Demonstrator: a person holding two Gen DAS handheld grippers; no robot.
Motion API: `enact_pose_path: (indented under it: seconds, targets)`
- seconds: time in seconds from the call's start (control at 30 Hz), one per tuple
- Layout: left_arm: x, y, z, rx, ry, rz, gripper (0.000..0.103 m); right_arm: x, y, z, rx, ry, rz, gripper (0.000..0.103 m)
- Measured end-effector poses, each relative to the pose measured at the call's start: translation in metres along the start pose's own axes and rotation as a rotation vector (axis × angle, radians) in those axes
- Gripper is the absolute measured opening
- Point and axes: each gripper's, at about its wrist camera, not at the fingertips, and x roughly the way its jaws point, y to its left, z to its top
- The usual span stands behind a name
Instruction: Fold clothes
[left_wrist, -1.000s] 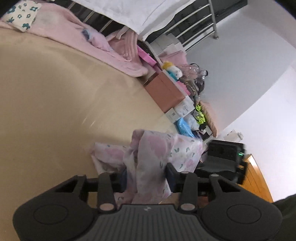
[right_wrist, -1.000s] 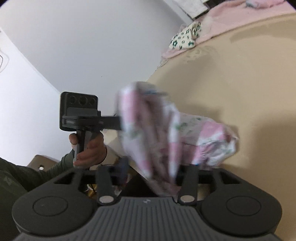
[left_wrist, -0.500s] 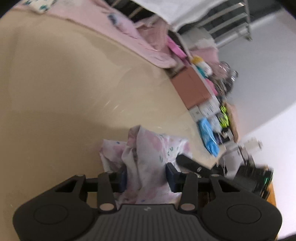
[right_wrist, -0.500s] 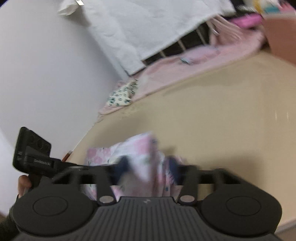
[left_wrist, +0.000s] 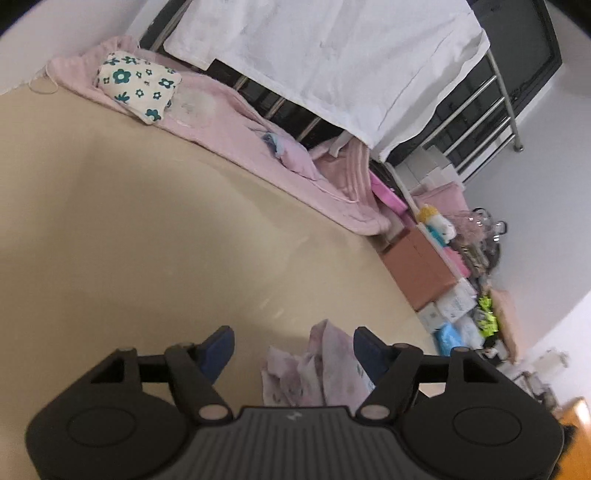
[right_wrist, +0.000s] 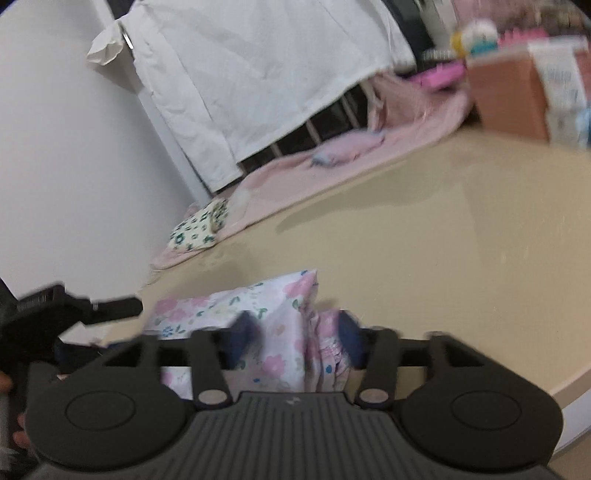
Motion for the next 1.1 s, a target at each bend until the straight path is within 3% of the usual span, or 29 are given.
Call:
enact_pose_path:
  seconds: [0.1,0.13,0.17,0.2,0.37,0.47,0.53,0.63,0.67,0.7,0.77,0.83,0.9,1.03,1.1]
  targets:
    - [0.018,-0.008,-0.006,-0.004,0.020,0.013,0.026,0.001,-0.002,-0.005,-0.007,0.011,-0.047,0.069]
    - [0.023,-0.009,-0.008,-0.013,0.021,0.010,0.023,0.002,-0.007,-0.006,0.030,0.017,-0.037,0.069]
    - [0.027,-0.009,-0.010,-0.022,0.022,0.007,0.020,0.003,-0.011,-0.007,0.066,0.023,-0.027,0.060]
    - [0.031,-0.010,-0.010,-0.034,0.022,0.009,0.019,0.005,-0.017,-0.008,0.101,0.030,-0.009,0.050]
    - [0.037,-0.014,-0.012,-0.034,0.009,0.035,0.018,0.024,-0.049,0.000,0.319,0.098,0.126,0.024]
    - [0.040,-0.015,-0.016,-0.017,0.008,0.084,0.018,0.036,-0.068,0.006,0.460,0.167,0.215,0.018]
    - [0.043,-0.014,-0.019,-0.010,0.000,0.101,0.019,0.042,-0.069,0.007,0.469,0.188,0.225,0.017]
    - [0.037,-0.012,-0.018,-0.014,-0.032,0.099,0.022,0.040,-0.060,0.009,0.407,0.170,0.174,0.022]
    - [0.035,-0.012,-0.017,-0.015,-0.042,0.098,0.026,0.037,-0.056,0.010,0.375,0.159,0.150,0.034]
    - [0.028,-0.012,-0.016,-0.012,-0.068,0.101,0.033,0.033,-0.051,0.012,0.342,0.146,0.123,0.056]
    - [0.012,-0.014,-0.014,0.003,-0.114,0.106,0.038,0.017,-0.041,0.017,0.248,0.087,0.069,0.077]
    - [-0.008,-0.026,-0.014,0.060,-0.157,0.087,0.038,-0.001,-0.029,0.022,0.133,0.018,0.020,0.073]
    - [-0.014,-0.042,-0.020,0.123,-0.179,0.096,0.038,-0.007,-0.008,0.028,-0.024,-0.033,-0.007,0.030]
    - [-0.005,-0.071,-0.038,0.263,-0.176,0.122,0.037,0.004,0.028,0.029,-0.227,-0.040,-0.010,0.015]
    - [-0.001,-0.086,-0.046,0.333,-0.174,0.134,0.025,0.018,0.037,0.026,-0.262,-0.009,-0.042,0.014]
